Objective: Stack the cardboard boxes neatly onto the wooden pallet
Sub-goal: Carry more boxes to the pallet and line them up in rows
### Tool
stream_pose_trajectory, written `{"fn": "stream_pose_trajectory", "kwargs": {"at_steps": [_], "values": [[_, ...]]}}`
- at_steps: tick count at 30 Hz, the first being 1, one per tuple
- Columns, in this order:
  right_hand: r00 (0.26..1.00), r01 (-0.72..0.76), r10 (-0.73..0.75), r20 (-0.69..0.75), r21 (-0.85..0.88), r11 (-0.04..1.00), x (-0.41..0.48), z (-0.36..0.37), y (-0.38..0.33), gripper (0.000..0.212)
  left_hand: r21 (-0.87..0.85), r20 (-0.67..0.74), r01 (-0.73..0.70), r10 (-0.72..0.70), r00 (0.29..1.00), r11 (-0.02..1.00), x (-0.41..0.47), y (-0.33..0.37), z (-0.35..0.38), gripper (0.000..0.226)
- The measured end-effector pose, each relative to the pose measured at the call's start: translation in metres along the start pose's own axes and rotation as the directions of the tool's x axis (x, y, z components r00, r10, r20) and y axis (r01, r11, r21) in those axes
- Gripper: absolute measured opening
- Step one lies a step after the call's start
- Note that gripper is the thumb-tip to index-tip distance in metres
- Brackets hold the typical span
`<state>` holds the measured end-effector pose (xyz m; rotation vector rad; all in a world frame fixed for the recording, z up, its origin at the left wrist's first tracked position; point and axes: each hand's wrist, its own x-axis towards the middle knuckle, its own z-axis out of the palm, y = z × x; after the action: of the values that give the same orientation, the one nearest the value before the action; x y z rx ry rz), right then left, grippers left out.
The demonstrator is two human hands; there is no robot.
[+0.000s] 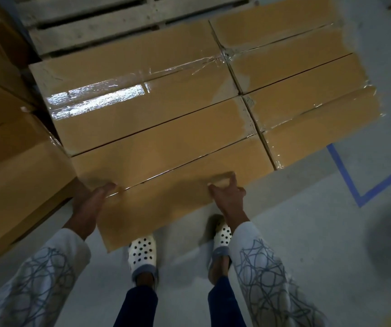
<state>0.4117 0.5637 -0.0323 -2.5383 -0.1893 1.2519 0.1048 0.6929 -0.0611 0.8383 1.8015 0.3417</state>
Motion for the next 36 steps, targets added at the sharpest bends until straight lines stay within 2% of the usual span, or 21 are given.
{"fn": "stream_pose_trajectory", "kwargs": {"at_steps": [1,3,4,7,10,14,17,22,25,29,33,36], "values": [[1.000,-0.002,0.002,-0.004,-0.015,1.000,-0.001,-0.002,-0.001,0.096,0.015,-0.033,-0.028,0.029,0.999,0.999,-0.002,0.002,0.001,0.074],[1.000,0.005,-0.006,-0.013,-0.076,0.997,-0.010,-0.007,-0.007,0.088,0.105,-0.118,-0.063,0.076,0.990,0.992,-0.009,0.005,0.000,0.114],[1.000,0.016,-0.017,-0.013,-0.103,0.995,-0.017,-0.012,-0.010,0.086,0.162,-0.135,-0.072,0.094,0.986,0.984,-0.018,0.008,0.000,0.122],[0.994,0.105,-0.108,-0.016,-0.107,0.989,-0.048,-0.029,-0.020,0.082,0.271,-0.057,-0.156,0.177,0.982,0.950,-0.069,0.027,0.010,0.109],[0.975,0.220,-0.222,-0.005,-0.111,0.969,-0.092,-0.052,-0.027,0.076,0.272,0.018,-0.239,0.243,0.970,0.932,-0.128,0.044,0.017,0.099],[0.936,0.352,-0.347,0.065,-0.090,0.932,-0.167,-0.096,-0.040,0.072,0.210,0.092,-0.238,0.223,0.970,0.948,-0.234,0.078,0.013,0.089],[0.881,0.467,-0.452,0.139,-0.112,0.877,-0.228,-0.136,-0.045,0.067,0.169,0.088,-0.256,0.244,0.966,0.952,-0.312,0.103,0.003,0.085],[0.784,0.607,-0.598,0.166,-0.010,0.794,-0.326,-0.203,-0.060,0.049,0.069,-0.035,-0.325,0.328,0.944,0.943,-0.420,0.134,-0.027,0.077],[0.686,0.707,-0.679,0.261,-0.016,0.707,-0.377,-0.220,-0.069,0.042,0.044,-0.132,-0.357,0.360,0.924,0.933,-0.476,0.139,-0.054,0.071],[0.478,0.851,-0.712,0.515,-0.071,0.520,-0.429,-0.212,-0.099,0.036,0.101,-0.255,-0.398,0.410,0.876,0.912,-0.534,0.117,-0.096,0.067],[0.296,0.928,-0.731,0.615,-0.004,0.372,-0.496,-0.185,-0.129,0.033,-0.016,-0.444,-0.312,0.272,0.853,0.950,-0.568,0.087,-0.144,0.061],[0.161,0.957,-0.695,0.701,0.062,0.284,-0.546,-0.152,-0.124,0.035,-0.147,-0.589,-0.292,0.153,0.793,0.945,-0.587,0.060,-0.173,0.058]]}}
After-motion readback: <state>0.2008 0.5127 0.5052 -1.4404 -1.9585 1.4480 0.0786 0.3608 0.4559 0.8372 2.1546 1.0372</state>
